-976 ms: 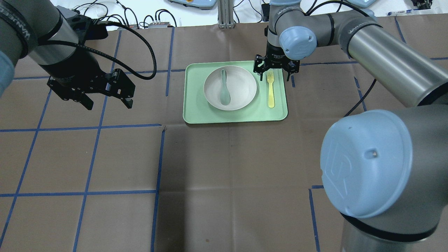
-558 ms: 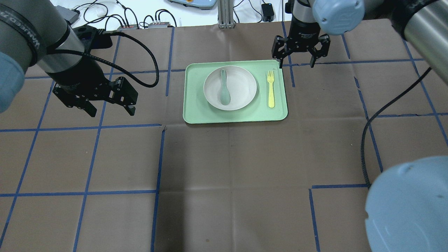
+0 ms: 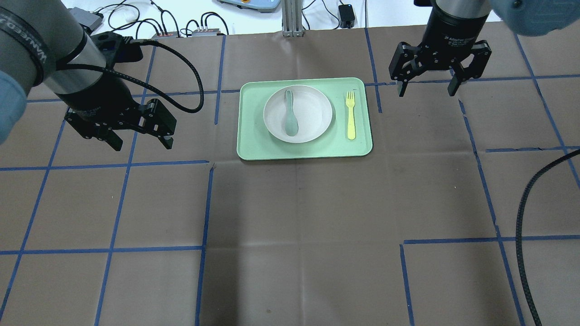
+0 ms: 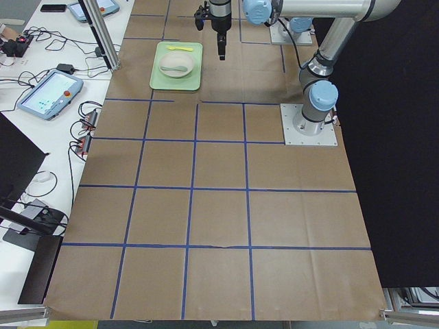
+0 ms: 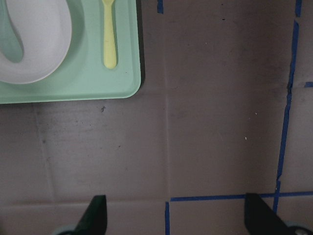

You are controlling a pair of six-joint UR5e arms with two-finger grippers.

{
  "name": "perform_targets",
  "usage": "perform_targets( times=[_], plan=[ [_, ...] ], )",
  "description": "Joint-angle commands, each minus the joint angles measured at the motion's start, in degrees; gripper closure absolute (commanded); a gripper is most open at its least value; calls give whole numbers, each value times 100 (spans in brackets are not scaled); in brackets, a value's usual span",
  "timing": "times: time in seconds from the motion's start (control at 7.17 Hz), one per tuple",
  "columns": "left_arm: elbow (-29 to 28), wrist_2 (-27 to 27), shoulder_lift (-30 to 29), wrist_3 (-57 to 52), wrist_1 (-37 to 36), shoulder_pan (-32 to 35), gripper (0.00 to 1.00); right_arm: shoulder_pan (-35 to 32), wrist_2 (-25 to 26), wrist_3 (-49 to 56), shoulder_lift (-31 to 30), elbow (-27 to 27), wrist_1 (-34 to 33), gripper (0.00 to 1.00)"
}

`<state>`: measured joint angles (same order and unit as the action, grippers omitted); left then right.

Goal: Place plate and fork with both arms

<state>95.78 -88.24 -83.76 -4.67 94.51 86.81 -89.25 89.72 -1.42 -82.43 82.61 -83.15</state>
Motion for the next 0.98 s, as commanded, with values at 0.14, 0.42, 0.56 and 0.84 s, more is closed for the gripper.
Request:
perform_targets(
  times=[0.14,0.42,0.56,0.84],
  plan=[
    [-15,34,106,1,23,-76,0,13,-7,-78,-869,869,-34,0],
    [-7,8,44,-16,-3,-77,0,22,19,-43,-862,942,-307,0],
    [-24,-9,44,-25,-12,-77,0,22,28,-25,-854,942,-316,0],
    [-7,8,-17,-16,-20,-77,0,30,19,-16,-854,942,-316,0]
  ],
)
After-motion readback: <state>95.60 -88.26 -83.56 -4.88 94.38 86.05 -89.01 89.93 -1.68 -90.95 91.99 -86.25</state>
